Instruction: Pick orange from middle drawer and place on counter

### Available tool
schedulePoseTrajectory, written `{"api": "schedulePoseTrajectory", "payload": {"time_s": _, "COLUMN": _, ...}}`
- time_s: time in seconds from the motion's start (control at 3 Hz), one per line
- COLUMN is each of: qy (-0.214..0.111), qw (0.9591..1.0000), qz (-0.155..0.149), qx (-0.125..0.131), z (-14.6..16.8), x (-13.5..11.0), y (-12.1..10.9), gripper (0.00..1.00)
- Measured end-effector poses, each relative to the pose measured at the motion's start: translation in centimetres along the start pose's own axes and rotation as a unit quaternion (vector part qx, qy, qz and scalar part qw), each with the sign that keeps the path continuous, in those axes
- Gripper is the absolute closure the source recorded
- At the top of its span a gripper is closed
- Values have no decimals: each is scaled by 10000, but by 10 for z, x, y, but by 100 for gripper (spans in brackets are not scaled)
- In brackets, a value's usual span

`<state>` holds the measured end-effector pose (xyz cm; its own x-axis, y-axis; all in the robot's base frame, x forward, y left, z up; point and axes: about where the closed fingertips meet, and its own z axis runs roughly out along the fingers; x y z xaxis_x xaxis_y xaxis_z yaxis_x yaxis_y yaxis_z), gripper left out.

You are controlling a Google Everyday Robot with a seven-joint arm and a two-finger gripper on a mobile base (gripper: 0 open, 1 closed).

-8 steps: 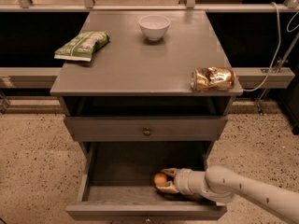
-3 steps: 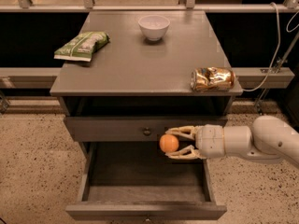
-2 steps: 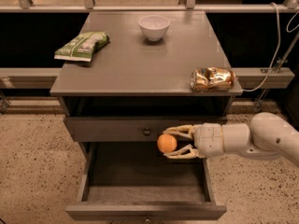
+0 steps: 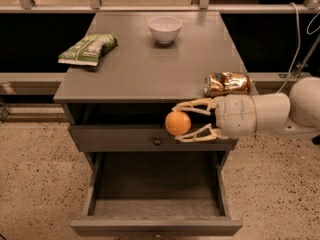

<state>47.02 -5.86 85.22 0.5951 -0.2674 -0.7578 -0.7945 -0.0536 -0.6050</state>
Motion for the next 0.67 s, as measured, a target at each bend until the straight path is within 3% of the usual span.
{"api": "schedulePoseTrajectory", "payload": {"time_s": 0.33, "qy": 239, "qw": 9987, "qz": -434, "qx": -130, "z": -10, "x": -42, "y": -45, "gripper": 100}}
{"api": "schedulePoseTrajectory", "payload": {"time_s": 0.67, "qy": 562, "qw": 9973, "qz": -471, "qx": -83, "z": -16, "x": -60, "y": -99, "gripper": 100}}
